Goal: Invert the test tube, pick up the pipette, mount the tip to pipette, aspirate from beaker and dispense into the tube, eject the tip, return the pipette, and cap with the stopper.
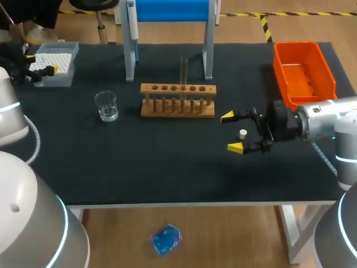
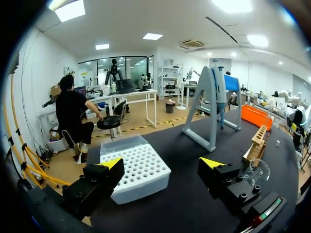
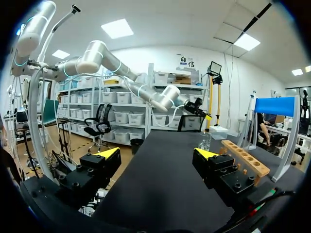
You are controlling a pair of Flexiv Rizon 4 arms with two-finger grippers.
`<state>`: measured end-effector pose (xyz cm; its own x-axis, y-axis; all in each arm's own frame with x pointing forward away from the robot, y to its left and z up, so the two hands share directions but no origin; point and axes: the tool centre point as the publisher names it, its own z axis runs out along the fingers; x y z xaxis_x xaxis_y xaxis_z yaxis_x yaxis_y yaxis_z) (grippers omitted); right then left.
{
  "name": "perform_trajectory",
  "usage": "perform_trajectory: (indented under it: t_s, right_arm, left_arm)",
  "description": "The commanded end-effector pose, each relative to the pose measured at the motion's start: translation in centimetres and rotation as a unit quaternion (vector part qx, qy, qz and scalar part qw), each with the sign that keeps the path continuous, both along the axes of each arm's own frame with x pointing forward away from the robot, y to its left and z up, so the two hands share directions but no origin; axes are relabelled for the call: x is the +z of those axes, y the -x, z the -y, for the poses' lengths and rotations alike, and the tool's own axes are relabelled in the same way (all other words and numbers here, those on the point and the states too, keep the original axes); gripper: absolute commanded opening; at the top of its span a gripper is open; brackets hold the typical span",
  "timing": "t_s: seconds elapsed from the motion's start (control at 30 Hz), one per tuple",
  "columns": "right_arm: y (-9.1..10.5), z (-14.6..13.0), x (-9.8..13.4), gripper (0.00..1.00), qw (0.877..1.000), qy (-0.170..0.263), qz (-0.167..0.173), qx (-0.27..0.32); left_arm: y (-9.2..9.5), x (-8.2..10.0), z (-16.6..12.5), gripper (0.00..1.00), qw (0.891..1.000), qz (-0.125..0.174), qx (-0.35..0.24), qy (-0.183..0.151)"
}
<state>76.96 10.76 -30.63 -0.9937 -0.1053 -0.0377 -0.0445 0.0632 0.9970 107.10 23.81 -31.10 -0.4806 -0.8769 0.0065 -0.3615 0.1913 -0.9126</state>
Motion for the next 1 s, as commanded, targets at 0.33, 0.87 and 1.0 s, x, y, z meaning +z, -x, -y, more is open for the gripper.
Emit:
perform_trajectory:
  t_s: [0.33,0.87,1.0]
  right_arm:
    - [0.1,0.0,0.0,1.00,1.000,0.000,0.001,-0.001]
    - [0.1,0.0,0.0,1.00,1.000,0.000,0.001,-0.001]
    - [0.1,0.0,0.0,1.00,1.000,0.000,0.001,-0.001]
  left_arm:
    - [-2.3,-0.2,-1.8,1.00,1.000,-0.020,-0.016,-0.017]
    - [-4.4,-1.3,-4.9,1.00,0.996,-0.061,-0.006,-0.064]
    - [-5.3,-1.8,-5.7,1.00,0.994,-0.078,-0.009,-0.074]
